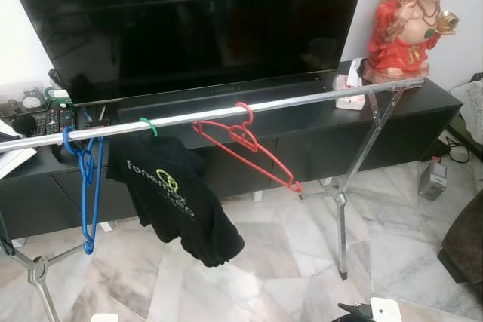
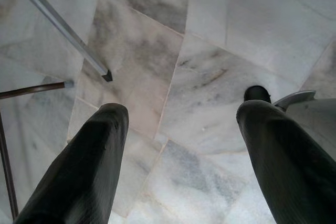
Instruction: Hang hanger
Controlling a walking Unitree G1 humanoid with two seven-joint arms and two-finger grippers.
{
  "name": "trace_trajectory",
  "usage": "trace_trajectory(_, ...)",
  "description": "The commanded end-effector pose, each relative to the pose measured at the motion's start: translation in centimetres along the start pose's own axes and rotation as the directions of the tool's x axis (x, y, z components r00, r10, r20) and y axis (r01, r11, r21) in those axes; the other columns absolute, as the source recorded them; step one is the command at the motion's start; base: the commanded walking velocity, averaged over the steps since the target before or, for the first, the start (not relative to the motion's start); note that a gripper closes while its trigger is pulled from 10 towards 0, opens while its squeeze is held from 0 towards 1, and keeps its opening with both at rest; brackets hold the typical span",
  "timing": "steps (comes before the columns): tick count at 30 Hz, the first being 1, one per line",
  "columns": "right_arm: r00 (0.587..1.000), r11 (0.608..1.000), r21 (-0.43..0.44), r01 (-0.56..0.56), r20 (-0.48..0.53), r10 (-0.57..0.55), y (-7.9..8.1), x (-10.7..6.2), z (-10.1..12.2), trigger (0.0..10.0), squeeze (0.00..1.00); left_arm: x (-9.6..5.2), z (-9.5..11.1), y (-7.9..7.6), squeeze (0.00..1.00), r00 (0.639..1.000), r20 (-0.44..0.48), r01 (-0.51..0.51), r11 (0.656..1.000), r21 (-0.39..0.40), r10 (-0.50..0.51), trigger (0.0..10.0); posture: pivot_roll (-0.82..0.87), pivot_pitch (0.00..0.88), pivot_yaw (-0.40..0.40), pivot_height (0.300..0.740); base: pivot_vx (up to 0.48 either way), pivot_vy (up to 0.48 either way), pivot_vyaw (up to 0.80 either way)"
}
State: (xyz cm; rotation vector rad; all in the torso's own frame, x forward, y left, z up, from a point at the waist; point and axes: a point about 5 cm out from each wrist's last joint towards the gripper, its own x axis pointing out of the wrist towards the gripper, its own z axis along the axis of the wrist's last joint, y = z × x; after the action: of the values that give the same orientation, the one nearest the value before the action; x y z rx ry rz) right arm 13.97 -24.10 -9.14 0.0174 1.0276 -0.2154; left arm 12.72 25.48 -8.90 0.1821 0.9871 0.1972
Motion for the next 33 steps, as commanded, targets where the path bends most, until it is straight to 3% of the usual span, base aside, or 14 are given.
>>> trace_trajectory(1, 0.999, 1.0, 0.0, 0.027, 0.025, -0.027, -0.4, -0.1, 0.2, 10.0, 0.0, -0.1, -0.5, -0.1, 0.0, 1.0, -0.027, 0.0, 1.0, 0.0, 0.0, 10.0, -0.01, 0.0, -0.007, 0.74, 0.0, -0.292, 0.0)
trace_trajectory(9, 0.96, 0.974, 0.08, 0.211, 0.172, -0.222, -1.2, -0.5, 0.9, 10.0, 0.0, -0.2, -1.0, 0.0, 0.0, 0.999, -0.042, 0.001, 1.0, -0.004, -0.002, 10.0, -0.01, 0.0, -0.008, 0.74, 0.0, -0.292, 0.0)
trace_trajectory(13, 0.94, 0.972, 0.091, 0.219, 0.247, -0.235, -1.2, -0.7, 1.5, 10.0, 0.0, -0.3, -1.2, 0.1, 0.0, 0.999, -0.051, 0.005, 1.0, 0.005, -0.005, 10.0, -0.02, 0.0, -0.002, 0.74, 0.0, -0.293, 0.0)
trace_trajectory(14, 0.92, 0.97, 0.092, 0.224, 0.309, -0.242, -2.1, -0.6, 3.9, 10.0, 0.0, -0.3, -1.2, 0.1, 0.0, 0.999, -0.053, 0.006, 1.0, 0.006, -0.006, 10.0, -0.02, 0.0, -0.002, 0.74, 0.0, -0.289, 0.0)
trace_trajectory(15, 0.92, 0.97, 0.092, 0.224, 0.309, -0.242, -2.1, -0.6, 3.9, 10.0, 0.0, -0.3, -1.2, 0.1, 0.0, 0.999, -0.053, 0.006, 1.0, 0.006, -0.006, 10.0, -0.02, 0.0, -0.002, 0.74, 0.0, -0.289, 0.0)
trace_trajectory(16, 0.879, 0.967, 0.095, 0.235, 0.405, -0.253, -3.7, -0.8, 7.5, 10.0, 0.0, -0.3, -1.2, 0.0, 0.0, 0.999, -0.054, 0.01, 1.0, 0.009, -0.009, 10.0, -0.02, 0.0, -0.001, 0.74, 0.0, -0.289, 0.0)
trace_trajectory(19, 0.853, 0.966, 0.106, 0.236, 0.454, -0.258, -4.2, -1.1, 8.5, 10.0, 0.0, -0.2, -1.1, -0.1, 0.0, 0.998, -0.053, 0.014, 1.0, 0.013, -0.013, 10.0, -0.03, 0.0, 0.002, 0.74, 0.0, -0.29, 0.0)
trace_trajectory(33, 0.845, 0.976, 0.08, 0.202, 0.491, -0.214, -3.5, -1.1, 9.2, 10.0, 0.0, -0.2, -1.2, -0.3, 0.0, 0.998, -0.061, 0.023, 1.0, 0.019, -0.022, 10.0, -0.03, 0.0, 0.0, 0.74, 0.0, -0.293, 0.0)
